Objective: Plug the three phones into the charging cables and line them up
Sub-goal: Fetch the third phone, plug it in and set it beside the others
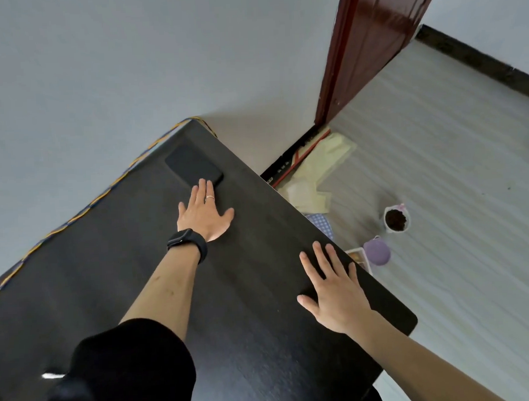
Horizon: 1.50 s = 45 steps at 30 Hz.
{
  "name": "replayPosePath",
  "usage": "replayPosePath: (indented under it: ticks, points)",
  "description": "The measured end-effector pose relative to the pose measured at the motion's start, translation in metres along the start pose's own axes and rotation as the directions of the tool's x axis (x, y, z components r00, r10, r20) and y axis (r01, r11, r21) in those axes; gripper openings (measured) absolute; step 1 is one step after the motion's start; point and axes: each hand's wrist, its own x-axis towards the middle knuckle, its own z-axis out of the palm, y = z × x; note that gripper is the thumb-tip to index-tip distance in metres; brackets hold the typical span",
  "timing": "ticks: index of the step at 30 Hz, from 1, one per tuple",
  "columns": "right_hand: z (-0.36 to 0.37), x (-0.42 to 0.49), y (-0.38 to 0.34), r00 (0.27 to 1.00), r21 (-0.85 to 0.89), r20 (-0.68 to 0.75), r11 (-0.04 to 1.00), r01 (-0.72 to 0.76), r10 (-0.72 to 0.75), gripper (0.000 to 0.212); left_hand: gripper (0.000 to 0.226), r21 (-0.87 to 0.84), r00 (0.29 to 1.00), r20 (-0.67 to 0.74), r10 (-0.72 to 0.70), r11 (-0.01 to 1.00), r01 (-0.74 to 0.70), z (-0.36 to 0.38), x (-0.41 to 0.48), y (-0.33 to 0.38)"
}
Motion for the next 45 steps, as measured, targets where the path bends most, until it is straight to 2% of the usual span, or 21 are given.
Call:
replayPosePath:
  ticks: [5, 9, 12, 14, 16, 18, 21, 23, 25, 27, 28, 29, 33, 36, 39, 42, 45]
  points:
    - [-0.002, 0.0, 0.001, 1.0, 0.016, 0.011, 1.0, -0.013, 0.013, 0.087, 0.086, -0.057, 0.997, -0.071, 0.027, 0.998, -0.031, 0.037, -0.059, 0.01]
    - [-0.008, 0.001, -0.001, 0.997, 0.016, 0.07, 0.999, -0.032, 0.031, 0.088, 0.072, -0.084, 0.985, -0.17, 0.019, 0.996, -0.034, 0.08, -0.138, 0.018]
    - [-0.013, -0.002, -0.004, 0.995, 0.013, 0.092, 0.999, -0.039, 0.038, 0.088, 0.06, -0.147, 0.976, -0.208, -0.063, 0.989, 0.033, 0.099, -0.181, 0.025]
    - [-0.016, -0.006, -0.005, 0.994, -0.002, 0.101, 0.999, -0.041, 0.041, 0.088, 0.056, -0.249, 0.963, -0.187, -0.194, 0.957, 0.145, 0.099, -0.195, 0.032]
    - [-0.018, -0.009, -0.005, 0.992, -0.005, 0.116, 0.999, -0.051, 0.051, 0.088, 0.062, -0.385, 0.928, -0.103, -0.359, 0.874, 0.296, 0.093, -0.195, 0.038]
    - [-0.019, -0.013, -0.008, 0.989, -0.007, 0.142, 0.999, -0.051, 0.052, 0.087, 0.078, -0.455, 0.889, -0.022, -0.457, 0.797, 0.398, 0.084, -0.188, 0.041]
    - [-0.012, -0.029, -0.006, 0.983, 0.04, 0.174, 0.997, -0.06, 0.052, 0.084, 0.103, -0.505, 0.875, 0.095, -0.476, 0.734, 0.454, 0.078, -0.173, 0.04]
    - [0.0, -0.046, -0.003, 0.981, 0.051, 0.188, 0.997, -0.065, 0.055, 0.084, 0.108, -0.599, 0.842, 0.206, -0.498, 0.617, 0.511, 0.078, -0.161, 0.036]
    - [0.012, -0.066, -0.002, 0.978, 0.034, 0.2, 0.998, -0.059, 0.051, 0.084, 0.091, -0.681, 0.833, 0.291, -0.47, 0.51, 0.525, 0.08, -0.157, 0.031]
    - [0.017, -0.081, 0.0, 0.97, 0.049, 0.236, 0.996, -0.069, 0.055, 0.084, 0.061, -0.712, 0.848, 0.289, -0.444, 0.492, 0.5, 0.084, -0.158, 0.027]
    - [0.017, -0.087, 0.002, 0.964, 0.061, 0.259, 0.995, -0.074, 0.056, 0.082, 0.056, -0.737, 0.85, 0.293, -0.437, 0.463, 0.492, 0.084, -0.161, 0.027]
    - [0.015, -0.091, 0.003, 0.959, 0.073, 0.278, 0.994, -0.076, 0.053, 0.081, 0.057, -0.771, 0.848, 0.312, -0.429, 0.408, 0.49, 0.085, -0.167, 0.026]
    - [0.001, -0.096, -0.003, 0.942, 0.101, 0.333, 0.992, -0.077, 0.039, 0.073, 0.061, -0.877, 0.829, 0.419, -0.37, 0.071, 0.475, 0.081, -0.209, 0.023]
    - [-0.009, -0.108, -0.017, 0.93, 0.224, 0.366, 0.973, -0.062, -0.025, 0.068, 0.041, -0.88, 0.833, 0.474, -0.285, -0.122, 0.459, 0.085, -0.268, 0.019]
    - [-0.009, -0.123, -0.041, 0.919, 0.319, 0.376, 0.948, -0.006, -0.121, 0.062, 0.022, -0.865, 0.837, 0.492, -0.239, -0.245, 0.439, 0.092, -0.33, 0.008]
    - [-0.002, -0.126, -0.076, 0.891, 0.34, 0.408, 0.939, 0.057, -0.201, 0.061, 0.022, -0.861, 0.832, 0.48, -0.278, -0.332, 0.386, 0.101, -0.382, -0.015]
    - [0.006, -0.128, -0.123, 0.847, 0.324, 0.46, 0.938, 0.121, -0.268, 0.062, 0.025, -0.861, 0.806, 0.447, -0.389, -0.432, 0.269, 0.105, -0.429, -0.046]
